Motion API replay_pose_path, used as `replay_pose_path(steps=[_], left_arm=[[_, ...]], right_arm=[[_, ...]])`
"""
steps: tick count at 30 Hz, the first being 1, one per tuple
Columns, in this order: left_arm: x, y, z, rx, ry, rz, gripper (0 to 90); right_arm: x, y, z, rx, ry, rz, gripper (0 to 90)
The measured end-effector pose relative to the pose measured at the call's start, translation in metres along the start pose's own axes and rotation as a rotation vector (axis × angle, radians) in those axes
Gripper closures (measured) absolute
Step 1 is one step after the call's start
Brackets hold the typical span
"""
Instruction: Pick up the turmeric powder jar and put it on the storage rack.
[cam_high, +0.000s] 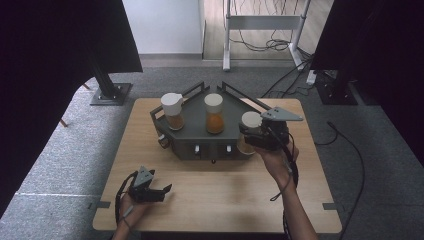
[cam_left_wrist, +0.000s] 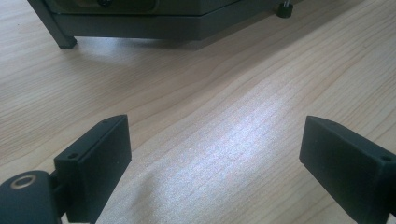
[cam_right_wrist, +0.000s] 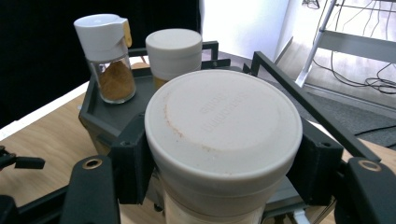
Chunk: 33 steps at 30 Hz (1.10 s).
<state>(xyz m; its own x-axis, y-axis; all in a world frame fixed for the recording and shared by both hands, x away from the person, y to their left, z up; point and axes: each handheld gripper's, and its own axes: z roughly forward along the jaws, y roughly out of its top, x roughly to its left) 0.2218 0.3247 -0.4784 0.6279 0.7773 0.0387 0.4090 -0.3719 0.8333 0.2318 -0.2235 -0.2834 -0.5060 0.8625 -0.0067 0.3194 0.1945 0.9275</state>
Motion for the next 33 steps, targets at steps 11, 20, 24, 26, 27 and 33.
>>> replay_pose_path(steps=[11,20,24,26,27,33], left_arm=[[0.001,-0.001,0.000,-0.003,-0.002,-0.002,9.1],[0.002,-0.001,0.000,-0.005,-0.003,-0.004,9.1],[0.003,-0.002,-0.001,-0.008,-0.003,-0.006,9.1],[0.003,-0.002,-0.001,-0.008,-0.002,-0.006,9.1],[0.003,-0.002,-0.001,-0.008,-0.004,-0.006,9.1],[0.003,-0.001,0.000,-0.006,-0.005,-0.004,9.2]], right_arm=[[-0.002,0.016,0.015,0.006,-0.033,-0.002,33.2],[-0.005,0.030,0.034,0.008,-0.064,-0.004,33.2],[-0.005,0.034,0.043,0.012,-0.071,-0.013,33.2],[-0.005,0.036,0.048,0.012,-0.073,-0.018,33.2],[-0.006,0.036,0.050,0.012,-0.073,-0.018,33.2],[-0.009,0.037,0.064,0.013,-0.080,-0.022,33.2]])
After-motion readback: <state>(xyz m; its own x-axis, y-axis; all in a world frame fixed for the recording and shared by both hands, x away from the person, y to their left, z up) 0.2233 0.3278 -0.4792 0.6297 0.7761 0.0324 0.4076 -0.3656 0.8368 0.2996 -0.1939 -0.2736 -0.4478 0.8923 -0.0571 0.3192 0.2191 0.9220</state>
